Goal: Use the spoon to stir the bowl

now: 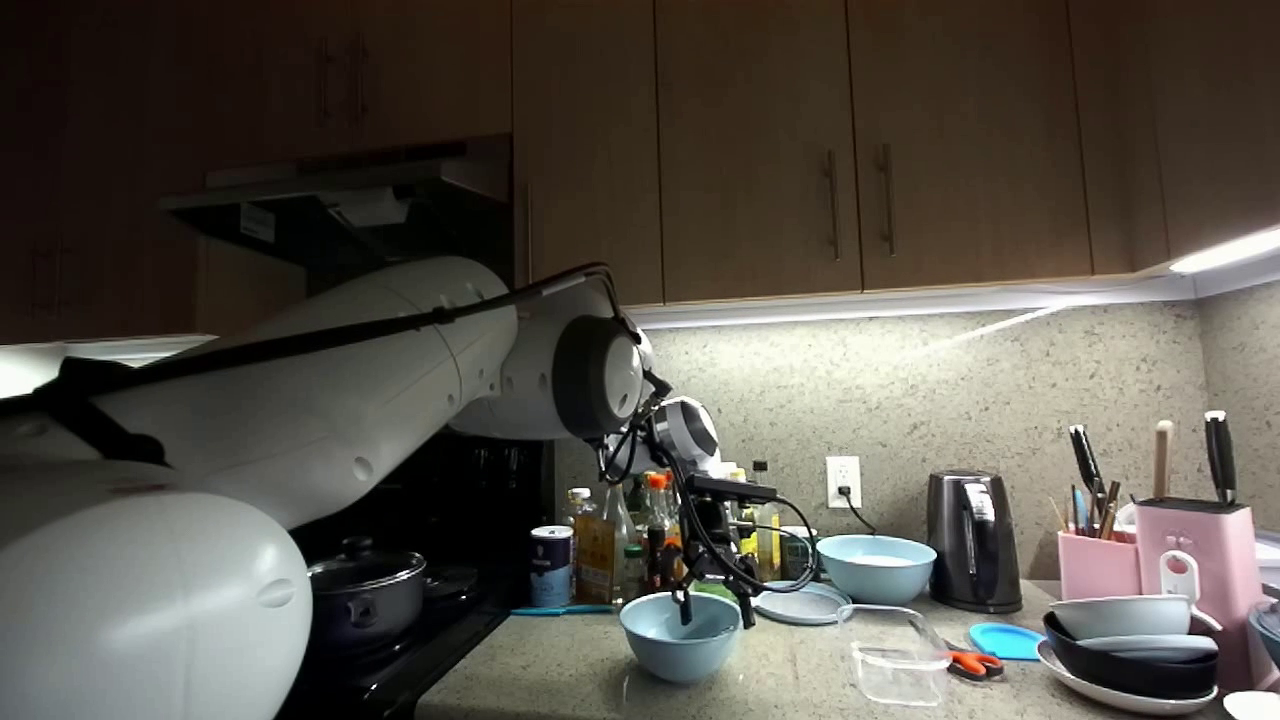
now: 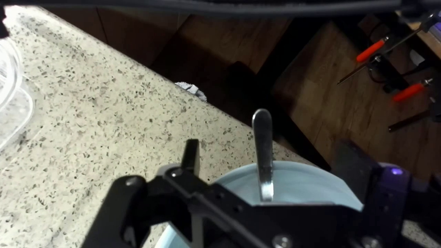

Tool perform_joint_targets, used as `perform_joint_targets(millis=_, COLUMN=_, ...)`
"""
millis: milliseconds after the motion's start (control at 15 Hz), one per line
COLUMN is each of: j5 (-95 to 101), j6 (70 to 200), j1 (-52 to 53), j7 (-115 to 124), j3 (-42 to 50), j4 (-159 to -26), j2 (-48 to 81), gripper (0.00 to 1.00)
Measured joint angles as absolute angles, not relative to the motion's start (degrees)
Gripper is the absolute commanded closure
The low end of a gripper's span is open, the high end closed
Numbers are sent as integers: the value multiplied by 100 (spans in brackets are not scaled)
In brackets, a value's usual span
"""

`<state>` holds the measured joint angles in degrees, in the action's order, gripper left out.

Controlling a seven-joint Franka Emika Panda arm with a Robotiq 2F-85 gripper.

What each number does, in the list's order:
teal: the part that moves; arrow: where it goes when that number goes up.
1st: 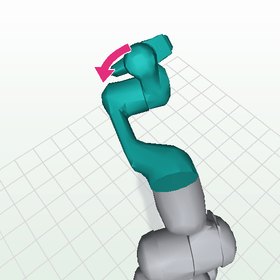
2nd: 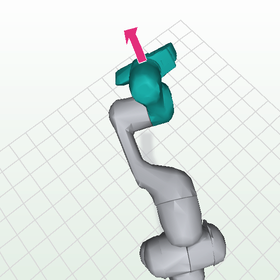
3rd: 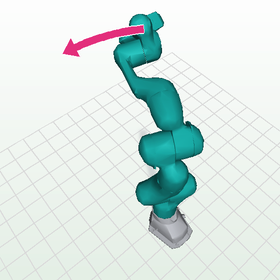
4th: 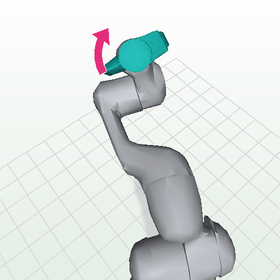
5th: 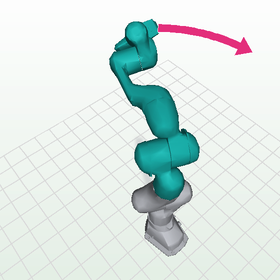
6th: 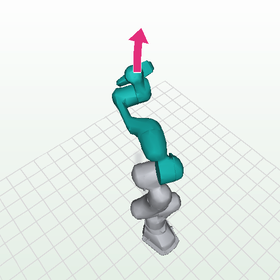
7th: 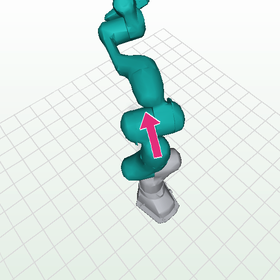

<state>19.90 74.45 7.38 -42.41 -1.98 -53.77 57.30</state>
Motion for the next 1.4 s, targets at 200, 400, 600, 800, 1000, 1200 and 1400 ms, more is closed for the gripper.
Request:
perform_joint_targets(millis=200, j5=1944, j6=7391, j1=746, j7=-4198, j3=-198, j4=-5377, j2=5735, gripper=0)
perform_joint_targets(millis=400, j5=1753, j6=7212, j1=740, j7=-3893, j3=-197, j4=-5377, j2=5733, gripper=0)
perform_joint_targets(millis=600, j5=1485, j6=7126, j1=706, j7=-3587, j3=-197, j4=-5377, j2=5716, gripper=13)
perform_joint_targets(millis=800, j5=1282, j6=7120, j1=657, j7=-3380, j3=-189, j4=-5377, j2=5695, gripper=4)
perform_joint_targets(millis=1000, j5=1120, j6=7120, j1=591, j7=-3187, j3=-185, j4=-5377, j2=5669, gripper=0)
perform_joint_targets(millis=1200, j5=1036, j6=7120, j1=540, j7=-2925, j3=-174, j4=-5377, j2=5626, gripper=0)
perform_joint_targets(millis=1400, j5=915, j6=7115, j1=525, j7=-2554, j3=-133, j4=-5394, j2=5587, gripper=0)
